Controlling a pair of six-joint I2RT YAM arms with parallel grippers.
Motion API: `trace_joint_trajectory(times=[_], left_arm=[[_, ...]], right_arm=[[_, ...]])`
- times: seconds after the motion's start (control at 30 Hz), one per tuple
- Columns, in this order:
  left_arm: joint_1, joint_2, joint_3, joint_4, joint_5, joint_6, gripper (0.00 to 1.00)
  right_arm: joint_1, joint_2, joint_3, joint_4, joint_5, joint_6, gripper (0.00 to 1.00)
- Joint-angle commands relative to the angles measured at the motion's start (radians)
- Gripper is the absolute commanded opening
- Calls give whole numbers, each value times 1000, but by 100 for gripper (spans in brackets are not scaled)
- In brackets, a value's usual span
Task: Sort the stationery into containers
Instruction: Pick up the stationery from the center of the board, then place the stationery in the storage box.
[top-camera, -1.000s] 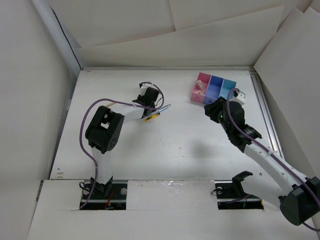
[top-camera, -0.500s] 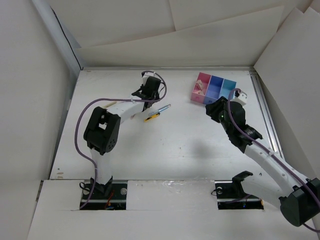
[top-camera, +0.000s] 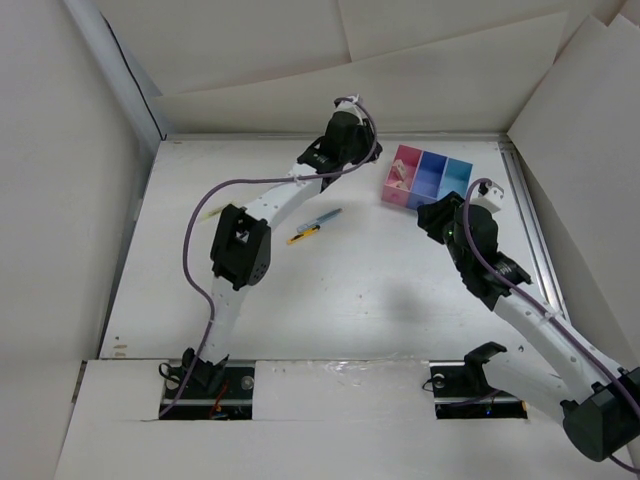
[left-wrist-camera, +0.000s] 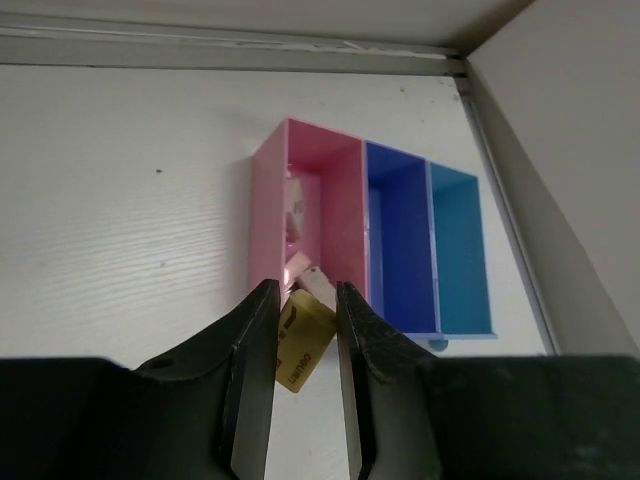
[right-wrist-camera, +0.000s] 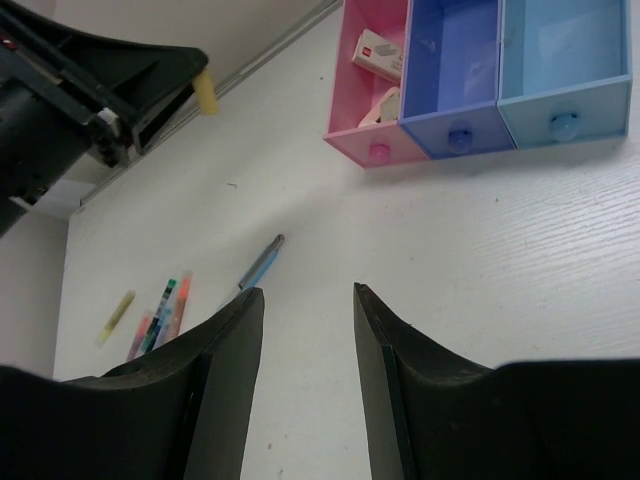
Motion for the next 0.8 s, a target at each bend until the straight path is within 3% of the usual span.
trace_joint_trajectory(times=[0.0,0.17,0.53,0.77], left_arm=[[4,58,80,86,169,-77,4],[-16,182,181,211,277,-145,6],[-46,289,272,286,286,-168,13],[-46,287,245,295,274,-168,40]], right_arm=[[-6,-25,16,47,19,3,47],[-6,-34,16,47,19,3,47],[-15,-34,16,47,10,3,47],[-15,-34,16,47,10,3,48]])
